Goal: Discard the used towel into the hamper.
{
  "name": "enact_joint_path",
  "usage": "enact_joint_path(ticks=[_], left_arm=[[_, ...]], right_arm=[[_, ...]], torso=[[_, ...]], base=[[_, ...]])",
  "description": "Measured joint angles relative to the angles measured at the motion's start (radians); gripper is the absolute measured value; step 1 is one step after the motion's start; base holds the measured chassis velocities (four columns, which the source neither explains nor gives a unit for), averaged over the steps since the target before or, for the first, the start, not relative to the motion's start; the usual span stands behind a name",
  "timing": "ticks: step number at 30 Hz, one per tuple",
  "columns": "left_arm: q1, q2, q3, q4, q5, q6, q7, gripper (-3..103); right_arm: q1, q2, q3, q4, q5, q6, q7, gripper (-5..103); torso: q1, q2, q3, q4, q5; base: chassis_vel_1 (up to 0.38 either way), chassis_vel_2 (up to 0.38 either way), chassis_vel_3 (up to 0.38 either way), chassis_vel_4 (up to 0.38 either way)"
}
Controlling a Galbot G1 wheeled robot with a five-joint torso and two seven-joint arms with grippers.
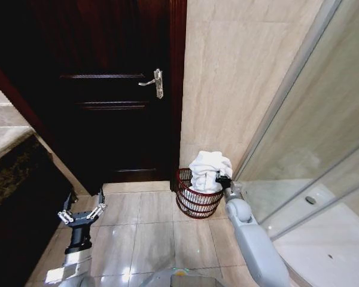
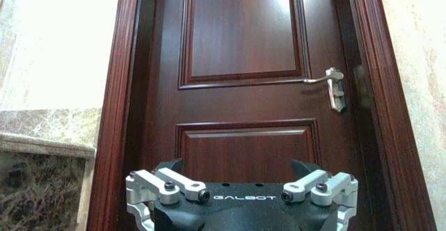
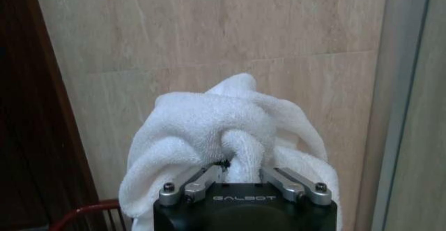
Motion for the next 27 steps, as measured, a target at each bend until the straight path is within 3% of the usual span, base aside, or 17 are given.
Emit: enact_joint_path(ticks=[7,14,27], left_arm=[[-0.001,0.0,0.009,0.0,0.013,-0.004,0.001,100],[0.001,0.0,0.016,0.016,0.022,-0.017,0.001,100],[-0.007,0.0,0.018,0.023,0.022,-0.023,-0.001,100]], right_arm=[[0.005,-0.016,0.008,0.02,-0.003,-0.067,-0.034,12],[0.03,-0.021,0.013,0.038,-0.007,-0.193,-0.068,12],[0.053,-0.029,-0.001,0.036,-0.003,-0.242,-0.074,12]], torso=[[-0.011,-0.027,-0.016,-0.0001,-0.0001],[-0.024,-0.059,-0.035,0.0,-0.0001],[-0.039,-0.102,-0.064,-0.0001,-0.0001]], base=[[0.0,0.0,0.0,0.0],[0.0,0.0,0.0,0.0],[0.0,0.0,0.0,0.0]])
